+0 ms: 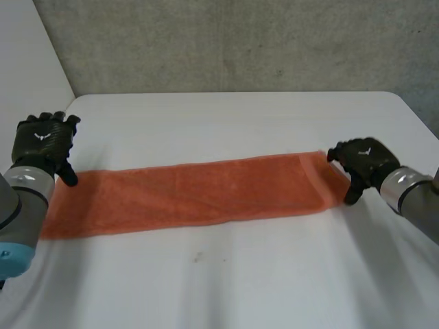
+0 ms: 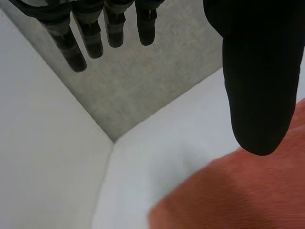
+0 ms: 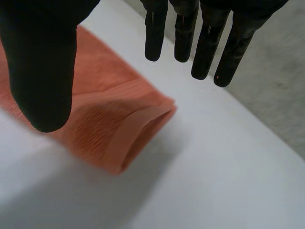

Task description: Fold the laundry

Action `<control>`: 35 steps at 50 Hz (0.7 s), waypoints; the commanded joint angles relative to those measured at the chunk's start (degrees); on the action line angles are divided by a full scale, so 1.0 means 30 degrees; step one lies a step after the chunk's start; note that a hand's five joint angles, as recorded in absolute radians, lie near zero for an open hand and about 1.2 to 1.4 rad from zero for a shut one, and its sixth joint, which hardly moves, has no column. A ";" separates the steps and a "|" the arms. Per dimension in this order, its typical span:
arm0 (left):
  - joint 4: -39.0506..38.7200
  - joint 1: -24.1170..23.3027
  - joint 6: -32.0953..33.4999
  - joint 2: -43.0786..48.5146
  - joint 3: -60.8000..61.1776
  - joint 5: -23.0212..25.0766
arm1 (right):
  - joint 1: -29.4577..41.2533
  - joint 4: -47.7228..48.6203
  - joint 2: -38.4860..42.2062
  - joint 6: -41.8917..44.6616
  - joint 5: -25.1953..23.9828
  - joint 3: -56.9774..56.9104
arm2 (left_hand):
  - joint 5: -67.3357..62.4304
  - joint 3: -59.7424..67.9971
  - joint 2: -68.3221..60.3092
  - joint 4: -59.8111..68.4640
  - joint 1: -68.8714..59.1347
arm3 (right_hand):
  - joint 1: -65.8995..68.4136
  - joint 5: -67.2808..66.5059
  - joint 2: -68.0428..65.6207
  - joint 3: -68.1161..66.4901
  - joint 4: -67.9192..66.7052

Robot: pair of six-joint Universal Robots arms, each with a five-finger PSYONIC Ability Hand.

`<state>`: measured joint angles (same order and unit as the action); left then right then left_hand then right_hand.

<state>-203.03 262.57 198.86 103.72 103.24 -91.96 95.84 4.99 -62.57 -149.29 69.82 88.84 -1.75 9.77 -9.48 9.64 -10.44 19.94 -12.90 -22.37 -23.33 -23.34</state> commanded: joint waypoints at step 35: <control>0.1174 -0.0219 -0.1423 0.0084 0.0186 0.0068 | -0.8684 0.1120 0.0113 0.6140 0.2772 0.0210 | 0.0583 0.0077 -0.0175 0.0120 0.0146 | 2.0020 -1.9033 -1.9211 -1.8889 -1.8886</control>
<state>-199.52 261.96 194.57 104.01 103.80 -91.76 76.22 8.64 -61.40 -138.40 78.27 89.55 -1.75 9.76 -9.46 9.63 -10.44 54.79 -55.81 -67.54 -67.83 -68.27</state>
